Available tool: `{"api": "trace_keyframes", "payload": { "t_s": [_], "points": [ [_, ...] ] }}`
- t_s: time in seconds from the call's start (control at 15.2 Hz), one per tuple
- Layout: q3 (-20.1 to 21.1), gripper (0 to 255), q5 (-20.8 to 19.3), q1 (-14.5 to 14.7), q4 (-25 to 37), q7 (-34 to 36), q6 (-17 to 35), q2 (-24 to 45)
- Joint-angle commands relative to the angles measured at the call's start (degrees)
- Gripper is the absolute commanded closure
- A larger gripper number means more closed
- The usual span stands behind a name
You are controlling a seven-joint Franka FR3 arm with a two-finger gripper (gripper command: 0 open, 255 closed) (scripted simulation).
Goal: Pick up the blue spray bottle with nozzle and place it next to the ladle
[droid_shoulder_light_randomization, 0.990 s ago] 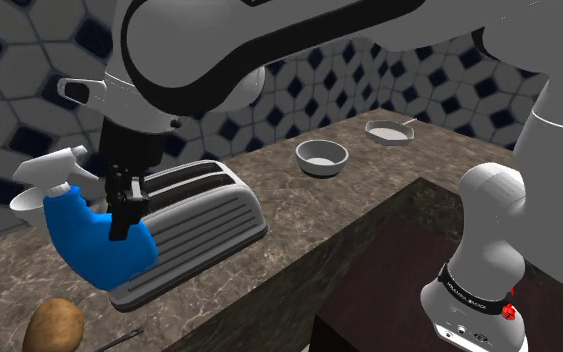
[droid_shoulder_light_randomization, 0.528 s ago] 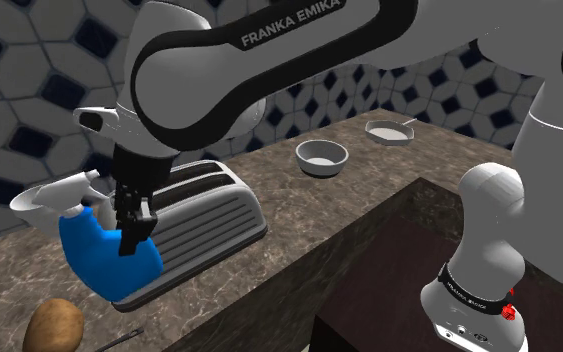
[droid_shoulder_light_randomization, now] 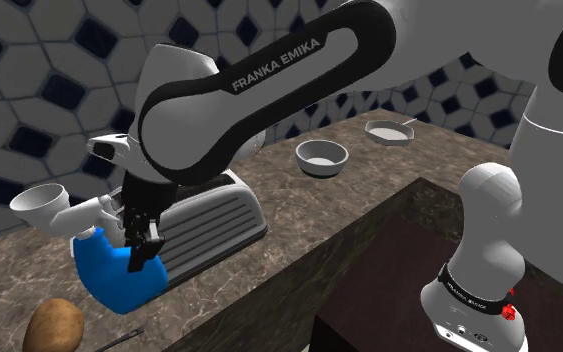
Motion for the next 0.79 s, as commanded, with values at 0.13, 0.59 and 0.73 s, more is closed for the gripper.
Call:
{"api": "trace_keyframes", "payload": {
  "t_s": [0.13, 0.59, 0.73],
  "points": [
    [0.42, 255, 1.43, -0.16, -1.42, -1.63, 2.5, 1.23],
    [1.36, 255, 4.14, -0.59, -3.13, -4.61, 6.55, 3.9],
    [1.69, 255, 4.97, -0.76, -3.5, -5.52, 7.67, 4.74]
  ]
}}
